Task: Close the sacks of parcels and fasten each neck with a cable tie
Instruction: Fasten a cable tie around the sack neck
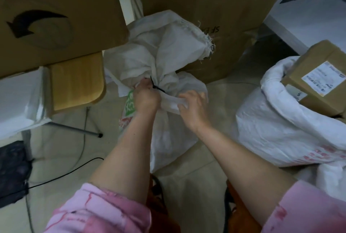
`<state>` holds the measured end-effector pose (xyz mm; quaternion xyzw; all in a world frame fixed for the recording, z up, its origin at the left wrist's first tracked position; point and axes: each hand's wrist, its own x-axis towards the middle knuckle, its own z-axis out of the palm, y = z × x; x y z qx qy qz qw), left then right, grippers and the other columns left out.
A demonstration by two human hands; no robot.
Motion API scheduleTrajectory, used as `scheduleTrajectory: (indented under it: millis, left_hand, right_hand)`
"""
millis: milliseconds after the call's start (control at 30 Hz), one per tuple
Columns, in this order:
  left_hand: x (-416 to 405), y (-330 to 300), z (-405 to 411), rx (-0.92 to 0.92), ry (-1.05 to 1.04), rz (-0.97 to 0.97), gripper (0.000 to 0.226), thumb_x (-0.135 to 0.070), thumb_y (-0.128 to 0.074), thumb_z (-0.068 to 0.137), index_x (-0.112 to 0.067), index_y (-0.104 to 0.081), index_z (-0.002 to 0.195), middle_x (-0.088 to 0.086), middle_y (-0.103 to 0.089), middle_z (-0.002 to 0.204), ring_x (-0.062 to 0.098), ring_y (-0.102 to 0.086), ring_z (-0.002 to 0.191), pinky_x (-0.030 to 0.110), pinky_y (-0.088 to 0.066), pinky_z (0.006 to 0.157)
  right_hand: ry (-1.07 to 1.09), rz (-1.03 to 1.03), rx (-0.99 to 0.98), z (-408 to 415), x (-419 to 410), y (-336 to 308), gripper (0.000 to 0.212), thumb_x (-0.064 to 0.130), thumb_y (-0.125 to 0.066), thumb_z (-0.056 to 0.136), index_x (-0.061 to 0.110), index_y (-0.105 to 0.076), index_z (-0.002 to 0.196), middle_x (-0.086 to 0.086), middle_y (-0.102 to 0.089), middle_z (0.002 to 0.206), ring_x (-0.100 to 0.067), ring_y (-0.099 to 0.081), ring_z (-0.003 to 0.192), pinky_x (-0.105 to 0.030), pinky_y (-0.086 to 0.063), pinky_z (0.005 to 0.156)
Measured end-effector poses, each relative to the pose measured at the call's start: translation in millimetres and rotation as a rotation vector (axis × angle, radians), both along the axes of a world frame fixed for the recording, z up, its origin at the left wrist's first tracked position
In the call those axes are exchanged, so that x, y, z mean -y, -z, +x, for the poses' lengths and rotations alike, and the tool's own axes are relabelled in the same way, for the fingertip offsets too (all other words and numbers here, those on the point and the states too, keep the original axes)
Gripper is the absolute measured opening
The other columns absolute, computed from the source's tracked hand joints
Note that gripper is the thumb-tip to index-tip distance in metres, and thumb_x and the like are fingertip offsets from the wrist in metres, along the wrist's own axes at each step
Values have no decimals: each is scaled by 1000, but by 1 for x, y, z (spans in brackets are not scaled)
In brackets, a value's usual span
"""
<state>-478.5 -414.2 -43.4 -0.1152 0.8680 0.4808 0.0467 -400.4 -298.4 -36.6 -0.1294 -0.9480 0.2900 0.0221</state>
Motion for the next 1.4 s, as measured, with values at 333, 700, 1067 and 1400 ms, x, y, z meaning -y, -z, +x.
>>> scheduleTrajectory:
  millis: [333,700,1067,1400]
  left_hand:
    - [-20,11,-6,166,458,-373,26,-18,-65,80,0,-70,98,20,-67,100,31,-64,93,26,-41,67]
    - [-107,-30,43,45,481,27,31,-22,-61,87,3,-64,70,7,-51,60,17,-46,59,28,-36,60]
    - [-135,-17,80,-10,459,-122,18,-35,-70,76,-20,-61,70,3,-63,66,24,-65,75,28,-45,65]
    - [-143,-28,109,-236,631,-403,15,-32,-61,82,-25,-73,88,3,-68,94,26,-61,93,28,-37,66]
  right_hand:
    - [104,23,158,-4,-19,39,27,15,-43,95,18,-69,99,-8,-60,109,-23,-45,103,-20,-27,76]
    - [480,-44,-224,56,-89,-40,23,9,-51,91,12,-71,101,-5,-67,100,-22,-46,100,-25,-32,78]
    - [410,51,-104,80,-106,-34,26,41,-65,82,23,-74,99,1,-67,105,-26,-45,110,-35,-38,97]
    - [313,136,-99,89,-115,-35,14,25,-62,88,24,-76,92,-2,-66,95,-25,-46,102,-33,-39,90]
